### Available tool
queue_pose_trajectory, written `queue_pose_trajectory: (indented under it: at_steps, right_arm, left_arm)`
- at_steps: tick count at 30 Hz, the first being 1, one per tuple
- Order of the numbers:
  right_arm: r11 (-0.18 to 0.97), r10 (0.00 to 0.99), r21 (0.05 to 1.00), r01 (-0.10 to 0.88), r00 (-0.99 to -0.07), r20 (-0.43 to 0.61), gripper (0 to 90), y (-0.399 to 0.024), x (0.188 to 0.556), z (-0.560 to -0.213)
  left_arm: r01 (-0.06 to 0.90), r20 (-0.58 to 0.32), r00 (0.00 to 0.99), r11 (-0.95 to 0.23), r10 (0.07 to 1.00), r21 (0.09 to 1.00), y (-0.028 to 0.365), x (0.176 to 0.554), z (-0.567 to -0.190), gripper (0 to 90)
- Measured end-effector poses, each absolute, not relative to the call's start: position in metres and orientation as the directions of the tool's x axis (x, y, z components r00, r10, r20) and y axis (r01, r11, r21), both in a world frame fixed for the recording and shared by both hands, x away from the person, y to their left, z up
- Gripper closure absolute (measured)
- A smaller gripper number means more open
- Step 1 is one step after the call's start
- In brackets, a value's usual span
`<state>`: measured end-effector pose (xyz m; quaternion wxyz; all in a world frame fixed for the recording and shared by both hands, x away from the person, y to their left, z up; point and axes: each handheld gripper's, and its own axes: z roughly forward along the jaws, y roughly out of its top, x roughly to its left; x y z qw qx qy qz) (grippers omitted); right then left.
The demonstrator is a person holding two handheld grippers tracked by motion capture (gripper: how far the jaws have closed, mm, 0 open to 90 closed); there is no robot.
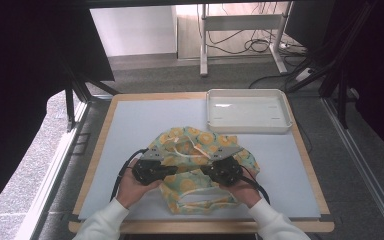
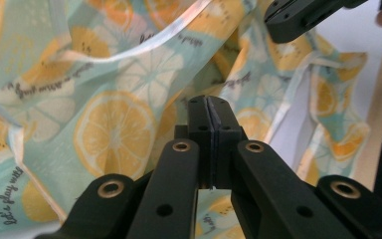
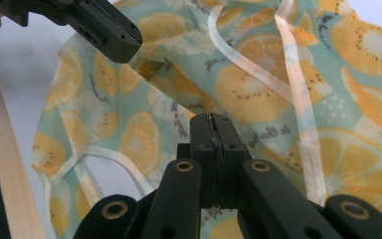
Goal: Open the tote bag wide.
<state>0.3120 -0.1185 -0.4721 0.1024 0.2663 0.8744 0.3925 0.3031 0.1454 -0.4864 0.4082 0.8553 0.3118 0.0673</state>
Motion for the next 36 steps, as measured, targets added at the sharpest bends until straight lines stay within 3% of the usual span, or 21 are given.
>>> queue_pose_trajectory:
  at_steps: [11, 20, 36]
  right_arm:
    - [0.579, 0.554, 0.72, 0.383, -0.833, -0.002, 89.1, -0.106, 0.324, -0.481]
    - [0.591, 0.597, 0.678, 0.436, -0.802, -0.004, 89.1, -0.111, 0.33, -0.496]
    - [0.55, 0.652, 0.719, 0.425, -0.757, -0.051, 89.2, -0.124, 0.343, -0.483]
  left_arm:
    - [0.489, -0.123, 0.799, -0.517, 0.588, 0.703, 0.128, 0.314, -0.5, 90.0]
    - [0.51, -0.116, 0.783, -0.523, 0.611, 0.683, 0.129, 0.319, -0.51, 90.0]
    - [0.51, -0.052, 0.739, -0.507, 0.672, 0.695, 0.136, 0.327, -0.511, 90.0]
